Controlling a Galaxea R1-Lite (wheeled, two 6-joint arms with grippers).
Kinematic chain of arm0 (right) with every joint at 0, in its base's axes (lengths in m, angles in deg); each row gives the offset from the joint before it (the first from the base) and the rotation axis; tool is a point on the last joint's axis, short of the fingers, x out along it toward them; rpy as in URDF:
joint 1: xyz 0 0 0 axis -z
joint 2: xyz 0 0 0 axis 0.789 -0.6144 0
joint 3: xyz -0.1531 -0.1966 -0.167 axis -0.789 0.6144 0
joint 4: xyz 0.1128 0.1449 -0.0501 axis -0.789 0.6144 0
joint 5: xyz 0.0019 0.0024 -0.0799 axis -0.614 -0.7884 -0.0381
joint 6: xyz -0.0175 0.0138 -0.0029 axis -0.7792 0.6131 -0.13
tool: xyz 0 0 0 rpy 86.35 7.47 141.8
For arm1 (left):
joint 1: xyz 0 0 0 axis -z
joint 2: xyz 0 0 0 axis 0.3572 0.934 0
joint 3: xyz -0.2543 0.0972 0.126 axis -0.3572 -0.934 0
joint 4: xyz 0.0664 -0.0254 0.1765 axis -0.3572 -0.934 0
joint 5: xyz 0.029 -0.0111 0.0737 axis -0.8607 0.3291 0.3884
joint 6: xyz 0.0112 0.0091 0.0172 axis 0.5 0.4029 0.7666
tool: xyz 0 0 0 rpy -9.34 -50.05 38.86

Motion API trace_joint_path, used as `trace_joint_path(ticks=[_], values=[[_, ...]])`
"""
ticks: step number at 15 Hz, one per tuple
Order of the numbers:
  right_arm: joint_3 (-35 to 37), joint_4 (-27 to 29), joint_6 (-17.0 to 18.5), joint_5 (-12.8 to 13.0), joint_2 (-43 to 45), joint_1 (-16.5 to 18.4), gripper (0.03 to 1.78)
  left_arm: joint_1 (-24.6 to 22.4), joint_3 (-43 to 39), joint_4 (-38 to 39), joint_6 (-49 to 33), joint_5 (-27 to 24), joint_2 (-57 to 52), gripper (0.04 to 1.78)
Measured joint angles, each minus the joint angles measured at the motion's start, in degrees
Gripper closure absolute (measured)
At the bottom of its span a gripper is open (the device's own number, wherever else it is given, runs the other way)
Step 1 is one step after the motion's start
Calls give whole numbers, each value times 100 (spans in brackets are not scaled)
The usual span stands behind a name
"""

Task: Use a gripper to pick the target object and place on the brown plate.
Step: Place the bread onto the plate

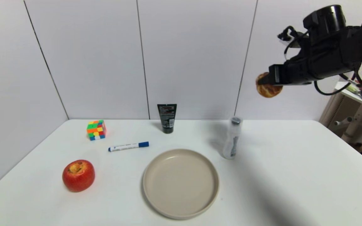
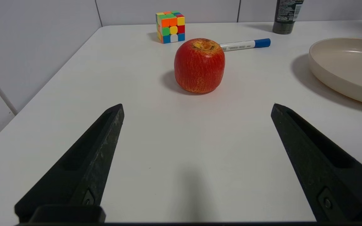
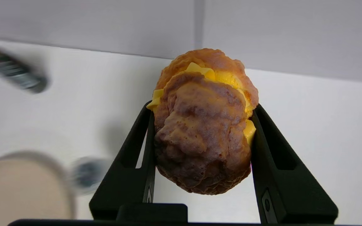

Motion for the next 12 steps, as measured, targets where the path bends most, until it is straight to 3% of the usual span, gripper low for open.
trace_joint_path(ticks=[7,12], values=[[824,20,16,15,768,-2116,97,0,0,0,0,0,0,13],[1849,22,16,-10,636,-3038,97,0,-2,0,0,0,0,13]])
